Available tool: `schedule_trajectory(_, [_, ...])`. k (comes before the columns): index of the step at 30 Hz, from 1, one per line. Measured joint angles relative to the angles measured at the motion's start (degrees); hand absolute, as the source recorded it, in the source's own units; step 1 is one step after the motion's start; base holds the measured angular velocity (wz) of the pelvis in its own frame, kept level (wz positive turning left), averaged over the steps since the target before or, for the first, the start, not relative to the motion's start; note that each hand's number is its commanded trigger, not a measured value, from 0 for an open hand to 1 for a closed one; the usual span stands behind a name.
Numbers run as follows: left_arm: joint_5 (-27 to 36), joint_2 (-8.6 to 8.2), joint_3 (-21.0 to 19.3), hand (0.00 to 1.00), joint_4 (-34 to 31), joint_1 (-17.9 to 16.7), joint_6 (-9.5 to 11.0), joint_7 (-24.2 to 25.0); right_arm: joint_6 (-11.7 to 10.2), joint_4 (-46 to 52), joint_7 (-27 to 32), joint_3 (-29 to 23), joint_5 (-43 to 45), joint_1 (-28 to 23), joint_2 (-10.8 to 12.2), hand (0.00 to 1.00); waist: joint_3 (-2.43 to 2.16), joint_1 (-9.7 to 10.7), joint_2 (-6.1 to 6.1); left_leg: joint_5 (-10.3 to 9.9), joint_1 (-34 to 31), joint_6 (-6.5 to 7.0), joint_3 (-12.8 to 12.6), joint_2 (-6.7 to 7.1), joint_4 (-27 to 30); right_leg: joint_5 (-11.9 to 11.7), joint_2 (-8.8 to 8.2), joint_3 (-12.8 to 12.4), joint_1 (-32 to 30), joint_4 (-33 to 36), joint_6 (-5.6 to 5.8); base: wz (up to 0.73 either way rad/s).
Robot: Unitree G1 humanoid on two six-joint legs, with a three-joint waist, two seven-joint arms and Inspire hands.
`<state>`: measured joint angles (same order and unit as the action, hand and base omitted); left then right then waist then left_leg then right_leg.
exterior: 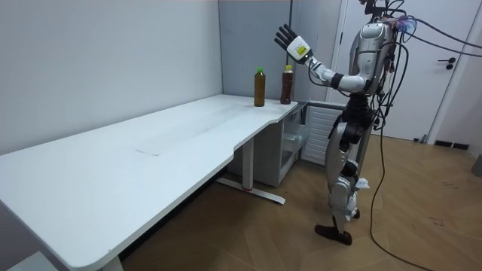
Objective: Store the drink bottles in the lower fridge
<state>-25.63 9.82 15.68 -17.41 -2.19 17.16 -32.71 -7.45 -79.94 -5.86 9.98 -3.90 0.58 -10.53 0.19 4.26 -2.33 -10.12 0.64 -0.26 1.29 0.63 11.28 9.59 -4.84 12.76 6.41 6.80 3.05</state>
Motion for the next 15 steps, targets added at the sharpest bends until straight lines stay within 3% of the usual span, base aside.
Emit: schedule_trajectory(15, [-1.53, 0.45, 1.79, 0.0, 0.01, -0.01, -0.11, 4.05, 0.01, -0.13, -0.03, 0.03, 0.18, 0.4, -0.2, 0.0, 0.1, 0.29, 0.48, 0.01, 0.03, 0.01, -0.29, -0.02, -0.35, 0.0, 0.0, -0.51, 0.04, 0.01, 0.0, 0.0])
